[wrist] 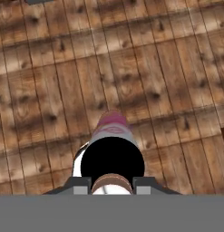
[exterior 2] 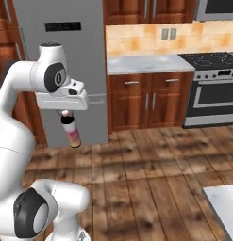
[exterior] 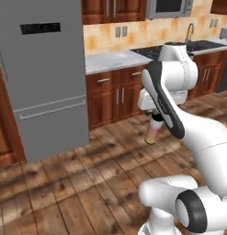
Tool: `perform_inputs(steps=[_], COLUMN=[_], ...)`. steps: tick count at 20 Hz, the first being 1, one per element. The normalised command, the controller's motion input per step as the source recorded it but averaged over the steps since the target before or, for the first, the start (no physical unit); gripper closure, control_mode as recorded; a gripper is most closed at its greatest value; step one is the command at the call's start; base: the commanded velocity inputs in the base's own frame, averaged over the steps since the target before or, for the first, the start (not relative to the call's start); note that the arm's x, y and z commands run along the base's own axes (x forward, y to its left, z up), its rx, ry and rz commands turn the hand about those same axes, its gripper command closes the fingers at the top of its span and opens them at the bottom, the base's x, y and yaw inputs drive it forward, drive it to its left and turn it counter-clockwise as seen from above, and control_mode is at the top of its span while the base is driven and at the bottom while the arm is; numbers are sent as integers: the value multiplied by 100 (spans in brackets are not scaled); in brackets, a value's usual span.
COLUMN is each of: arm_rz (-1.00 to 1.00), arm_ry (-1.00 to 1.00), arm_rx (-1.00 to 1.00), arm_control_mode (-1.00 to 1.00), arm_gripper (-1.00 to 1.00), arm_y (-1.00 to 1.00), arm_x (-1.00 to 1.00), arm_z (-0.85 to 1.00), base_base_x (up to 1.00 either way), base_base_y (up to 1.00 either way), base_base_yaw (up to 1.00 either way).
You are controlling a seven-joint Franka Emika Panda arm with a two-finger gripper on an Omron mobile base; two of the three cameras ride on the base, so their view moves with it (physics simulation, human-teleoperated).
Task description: Place the large bottle from the dining counter next to the other large bottle outside the sink, and place the small bottle from the dining counter next to the other small bottle inside the sink.
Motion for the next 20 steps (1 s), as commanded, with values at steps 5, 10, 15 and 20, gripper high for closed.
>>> perform_inputs(steps=[5, 10, 15, 20], arm_rz=[0, 0, 0, 0], arm_ry=[0, 0, 0, 0], arm_rx=[0, 0, 0, 0], arm_control_mode=[100, 100, 100, 100], arm_gripper=[100, 100, 100, 100], arm_y=[0, 0, 0, 0], arm_x=[0, 0, 0, 0], arm_z=[0, 0, 0, 0], base_base_x=[100, 100, 100, 100], base_base_y=[8, 1, -1, -23], base_base_yaw=[-28, -29, -29, -17])
